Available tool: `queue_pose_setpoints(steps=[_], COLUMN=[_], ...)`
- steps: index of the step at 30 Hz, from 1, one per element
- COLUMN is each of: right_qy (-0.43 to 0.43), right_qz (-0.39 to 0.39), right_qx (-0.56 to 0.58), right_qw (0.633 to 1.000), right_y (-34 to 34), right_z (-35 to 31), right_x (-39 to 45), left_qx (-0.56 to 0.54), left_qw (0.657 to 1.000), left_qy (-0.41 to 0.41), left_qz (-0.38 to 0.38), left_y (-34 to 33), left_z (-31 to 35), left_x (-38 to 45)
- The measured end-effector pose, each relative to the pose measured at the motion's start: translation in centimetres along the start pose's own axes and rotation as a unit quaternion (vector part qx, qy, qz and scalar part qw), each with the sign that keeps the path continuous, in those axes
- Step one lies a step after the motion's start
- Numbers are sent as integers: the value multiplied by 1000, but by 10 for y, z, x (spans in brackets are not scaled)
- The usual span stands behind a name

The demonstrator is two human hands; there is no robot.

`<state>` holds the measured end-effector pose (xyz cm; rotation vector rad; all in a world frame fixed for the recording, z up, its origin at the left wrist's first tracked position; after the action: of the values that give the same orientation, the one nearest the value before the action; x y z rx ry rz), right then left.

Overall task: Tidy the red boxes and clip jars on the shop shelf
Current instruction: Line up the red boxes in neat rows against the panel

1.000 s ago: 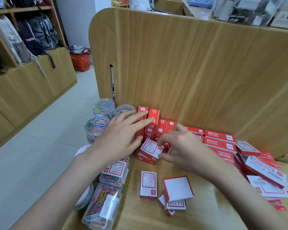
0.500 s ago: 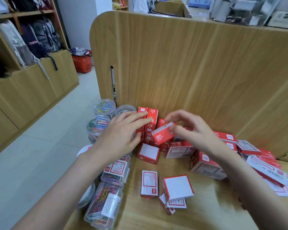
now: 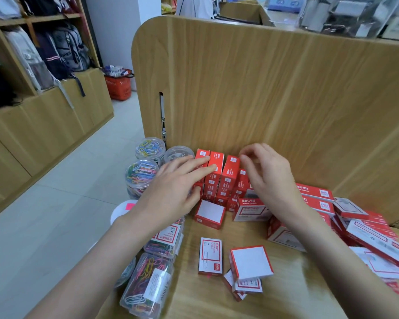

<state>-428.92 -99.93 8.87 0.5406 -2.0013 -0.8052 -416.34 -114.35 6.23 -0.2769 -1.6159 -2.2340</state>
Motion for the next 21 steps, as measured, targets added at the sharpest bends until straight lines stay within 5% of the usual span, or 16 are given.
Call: queue_pose_setpoints(steps=[4,7,12,17,21], right_qy=[109,196,193,236,219], right_qz=[-17,-176,-374,-383,-380], right_qx=[-61,-60,-115,-264,-214], right_qw=[992,963,900,853,873], right_y=[16,9,-17,-46,-45], right_z=[-16,-18,-26,-34,-32], right_x=[-16,-34,-27,-24,-28], left_qx=[13,10,11,7,8], left_qw=[1000,1000,999,1000,1000], left_qy=[-13,-18,-20,-20,-16], left_qz=[13,22,26,18,12], left_y=[-2,-4,-4,-3,-3], left_z=[-2,-3,-2,-3,-3], left_x=[0,1,0,0,-1])
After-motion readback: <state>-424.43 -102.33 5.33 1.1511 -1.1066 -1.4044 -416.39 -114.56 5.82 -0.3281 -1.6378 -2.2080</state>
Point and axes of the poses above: each hand's wrist, its own x-axis towards the middle knuckle, its own y-axis out of the back of the hand, z = x × y, the point moved 2 cm from there along x, towards the middle knuckle, and after that the axes turned 2 degrees about y, right-handed, at the moved point
